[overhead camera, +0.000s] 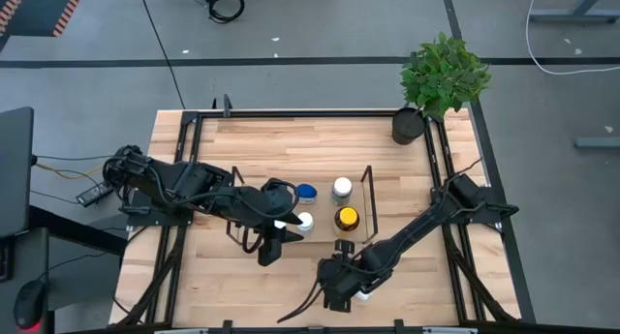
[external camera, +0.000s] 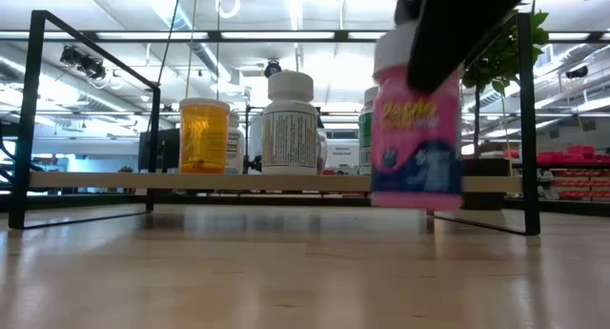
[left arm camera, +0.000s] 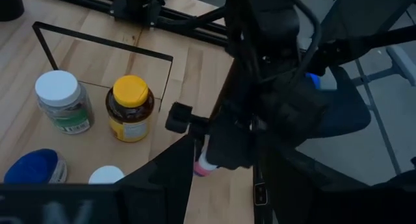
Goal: Pick and place medicine bottles onto shelf by color
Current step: Put the pink medicine bottle on the shelf
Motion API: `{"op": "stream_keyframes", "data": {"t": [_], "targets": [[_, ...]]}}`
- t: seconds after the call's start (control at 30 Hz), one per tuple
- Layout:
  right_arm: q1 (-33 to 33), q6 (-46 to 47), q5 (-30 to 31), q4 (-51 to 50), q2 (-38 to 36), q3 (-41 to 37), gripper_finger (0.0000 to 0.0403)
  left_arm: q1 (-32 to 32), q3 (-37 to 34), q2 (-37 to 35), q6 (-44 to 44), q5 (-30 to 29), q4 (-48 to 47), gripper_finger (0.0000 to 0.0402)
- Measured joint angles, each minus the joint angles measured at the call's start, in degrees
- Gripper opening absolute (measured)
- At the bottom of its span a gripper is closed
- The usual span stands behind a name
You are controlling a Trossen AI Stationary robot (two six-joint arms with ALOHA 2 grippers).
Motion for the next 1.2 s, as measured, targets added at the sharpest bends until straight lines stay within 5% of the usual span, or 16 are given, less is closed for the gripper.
{"op": "stream_keyframes", "data": {"t": [0.67, 0.9, 1.2], "targets": [[-1.59, 0.73, 0.81, 1.37, 0.43, -0.04, 0.0251, 0.00, 0.00, 0.00, 0.00, 0.02, -0.92, 0.0172], [-0.29, 6.52, -2.01, -2.40, -2.59, -0.07, 0.0276, -0.71, 0.00, 0.00, 0.04, 0.01, -3.57, 0.0178], [4.76, 16.32, 1.78, -10.14, -10.84, -0.09, 0.0284, -3.37, -0.23, 1.08, 2.68, -0.02, -5.15, 0.0182]]}}
